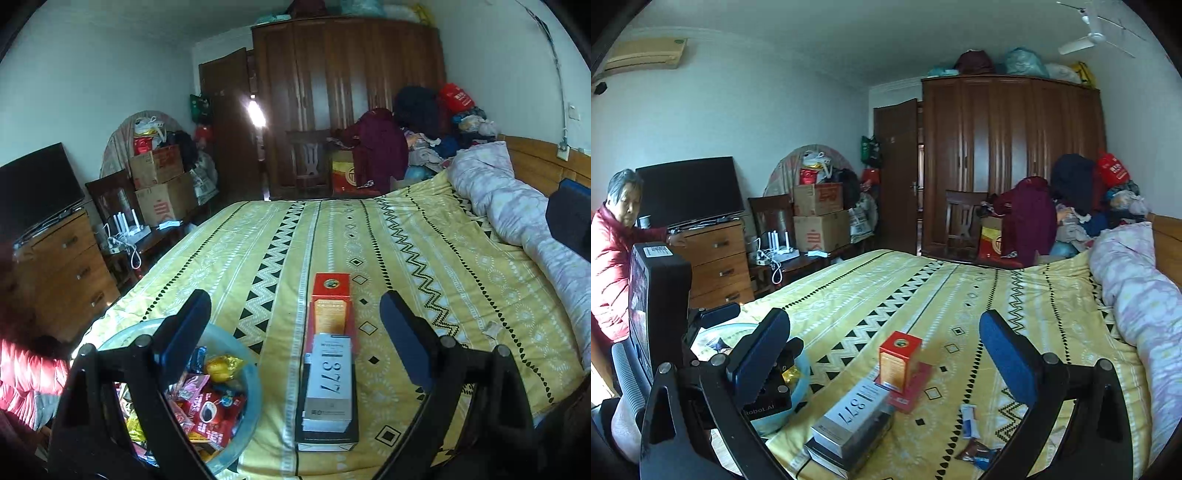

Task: Organize snacks
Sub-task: 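Move both tools back over the bed toward the remaining snacks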

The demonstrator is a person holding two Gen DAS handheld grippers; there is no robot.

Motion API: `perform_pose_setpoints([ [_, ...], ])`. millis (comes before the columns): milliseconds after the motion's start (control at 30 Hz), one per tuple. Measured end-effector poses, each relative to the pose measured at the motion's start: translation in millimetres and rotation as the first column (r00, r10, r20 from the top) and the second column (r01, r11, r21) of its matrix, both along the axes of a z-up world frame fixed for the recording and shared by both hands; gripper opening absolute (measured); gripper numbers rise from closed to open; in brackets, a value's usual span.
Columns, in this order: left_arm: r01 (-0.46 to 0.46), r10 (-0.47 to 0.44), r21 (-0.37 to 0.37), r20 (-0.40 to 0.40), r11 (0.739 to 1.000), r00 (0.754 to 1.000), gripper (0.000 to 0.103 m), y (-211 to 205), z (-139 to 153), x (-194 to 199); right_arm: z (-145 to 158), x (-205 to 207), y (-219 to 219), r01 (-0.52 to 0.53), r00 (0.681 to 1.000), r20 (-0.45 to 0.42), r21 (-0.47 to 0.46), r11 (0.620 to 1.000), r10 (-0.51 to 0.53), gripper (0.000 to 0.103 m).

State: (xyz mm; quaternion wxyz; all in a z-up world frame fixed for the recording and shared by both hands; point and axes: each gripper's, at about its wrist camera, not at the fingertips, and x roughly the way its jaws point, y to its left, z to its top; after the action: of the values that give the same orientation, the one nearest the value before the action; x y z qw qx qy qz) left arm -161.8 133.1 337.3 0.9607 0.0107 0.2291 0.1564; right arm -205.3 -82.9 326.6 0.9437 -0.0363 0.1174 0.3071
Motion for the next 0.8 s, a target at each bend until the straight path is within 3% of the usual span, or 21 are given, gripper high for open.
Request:
perform_pose_setpoints([
  [267, 0.033, -0.033, 0.052, -0.005, 0.998, 0.999, 0.093, -34.8, 1.2, 3.8, 6.7, -4.6, -38.0, 0.043, 0.999, 0.004, 0.027, 0.999, -0.044, 0.103],
  [800, 0.065, -0.063, 0.109, -0.018, 0.992, 0.998, 0.093, -70.3, 4.9, 6.4, 7.3, -8.9, -72.9, 0.056, 0.998, -0.006, 0.057, 0.997, -0.056, 0.103],
])
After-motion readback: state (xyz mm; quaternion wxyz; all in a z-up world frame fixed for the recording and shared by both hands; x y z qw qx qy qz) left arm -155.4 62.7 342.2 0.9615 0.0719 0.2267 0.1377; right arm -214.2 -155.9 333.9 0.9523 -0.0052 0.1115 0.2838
